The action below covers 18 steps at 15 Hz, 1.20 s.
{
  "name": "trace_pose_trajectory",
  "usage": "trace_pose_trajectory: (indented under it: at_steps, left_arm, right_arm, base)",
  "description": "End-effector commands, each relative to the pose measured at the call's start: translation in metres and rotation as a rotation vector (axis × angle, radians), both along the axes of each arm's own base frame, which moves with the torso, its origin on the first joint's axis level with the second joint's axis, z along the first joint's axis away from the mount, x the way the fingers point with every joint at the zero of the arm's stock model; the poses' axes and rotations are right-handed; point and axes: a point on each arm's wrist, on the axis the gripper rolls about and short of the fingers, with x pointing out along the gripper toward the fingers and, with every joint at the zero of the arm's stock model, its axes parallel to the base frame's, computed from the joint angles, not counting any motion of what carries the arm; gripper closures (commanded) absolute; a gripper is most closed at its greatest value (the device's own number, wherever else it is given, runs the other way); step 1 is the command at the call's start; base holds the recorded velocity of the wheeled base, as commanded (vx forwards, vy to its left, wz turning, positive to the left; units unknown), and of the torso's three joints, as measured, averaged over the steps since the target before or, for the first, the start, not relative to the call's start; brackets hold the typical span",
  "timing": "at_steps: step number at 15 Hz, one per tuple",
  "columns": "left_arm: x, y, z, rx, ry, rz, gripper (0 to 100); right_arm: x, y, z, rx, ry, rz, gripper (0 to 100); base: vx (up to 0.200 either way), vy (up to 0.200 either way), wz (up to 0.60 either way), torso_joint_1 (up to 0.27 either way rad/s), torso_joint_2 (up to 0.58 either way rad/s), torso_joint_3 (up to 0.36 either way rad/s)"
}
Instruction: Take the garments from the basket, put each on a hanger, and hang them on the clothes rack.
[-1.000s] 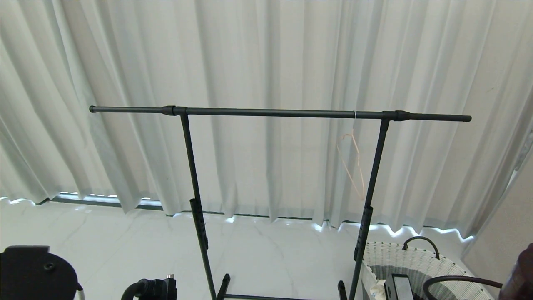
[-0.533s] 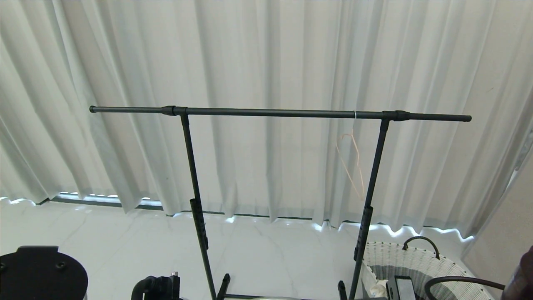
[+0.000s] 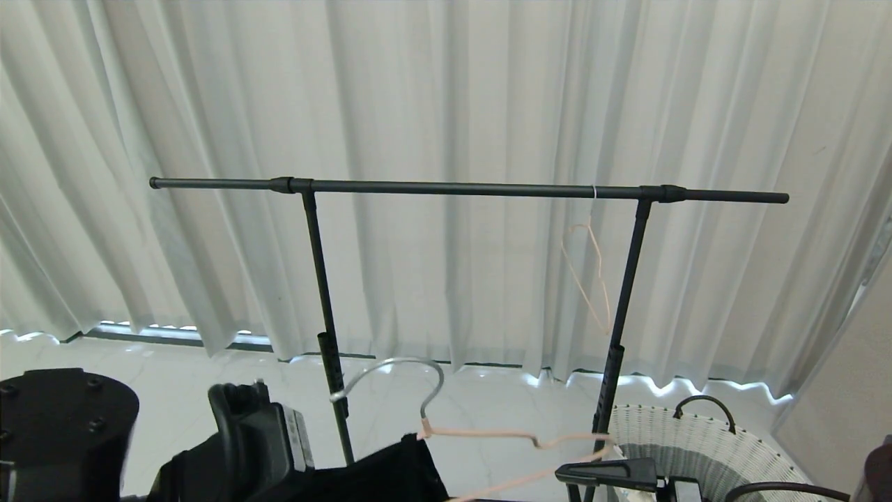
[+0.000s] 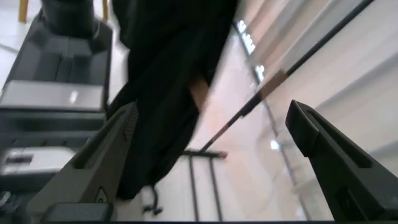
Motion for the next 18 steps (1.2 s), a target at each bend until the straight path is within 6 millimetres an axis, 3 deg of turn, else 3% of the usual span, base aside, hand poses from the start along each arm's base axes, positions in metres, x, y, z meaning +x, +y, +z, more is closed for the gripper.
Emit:
trace_pose_trajectory:
  at_steps: [1,3,6,8,9,11,14,18]
  left_arm:
    - [0.009,0.002,0.001,0.021,-0.015,0.08,100]
    - [0.015,0.004,0.004,0.031,-0.04,0.147,100]
    - [0.023,-0.004,0.031,-0.043,-0.118,0.141,100]
    - [0.026,-0.006,0.041,-0.068,-0.145,0.142,100]
    - [0.026,-0.007,0.045,-0.079,-0.156,0.141,100]
    - [0.025,-0.008,0.045,-0.081,-0.155,0.134,100]
    - [0.023,-0.01,0.045,-0.082,-0.154,0.117,100]
    - [0.019,-0.015,0.046,-0.09,-0.158,0.081,100]
  right_arm:
    - [-0.001,-0.002,-0.004,-0.012,0.051,-0.017,0]
    - [0.001,-0.001,-0.008,-0.018,0.146,-0.101,0]
    - [0.008,0.007,-0.027,-0.101,0.33,-0.258,0]
    - [0.018,0.021,-0.035,-0.101,0.428,-0.392,0]
    - [0.032,0.04,-0.033,-0.026,0.509,-0.5,0]
    - [0.049,0.057,-0.027,0.07,0.576,-0.589,0]
    - [0.062,0.062,-0.021,0.116,0.572,-0.618,0]
    - [0.071,0.073,-0.03,0.104,0.558,-0.663,0]
  base:
    - [0.0,0.0,0.0,0.0,0.0,0.0]
    - [0.0,0.0,0.0,0.0,0.0,0.0]
    - [0.0,0.0,0.0,0.0,0.0,0.0]
    - [0.0,0.0,0.0,0.0,0.0,0.0]
    - [0.0,0.0,0.0,0.0,0.0,0.0]
    - [0.0,0.0,0.0,0.0,0.0,0.0]
    - [0.0,0.0,0.0,0.0,0.0,0.0]
    - [0.0,0.0,0.0,0.0,0.0,0.0]
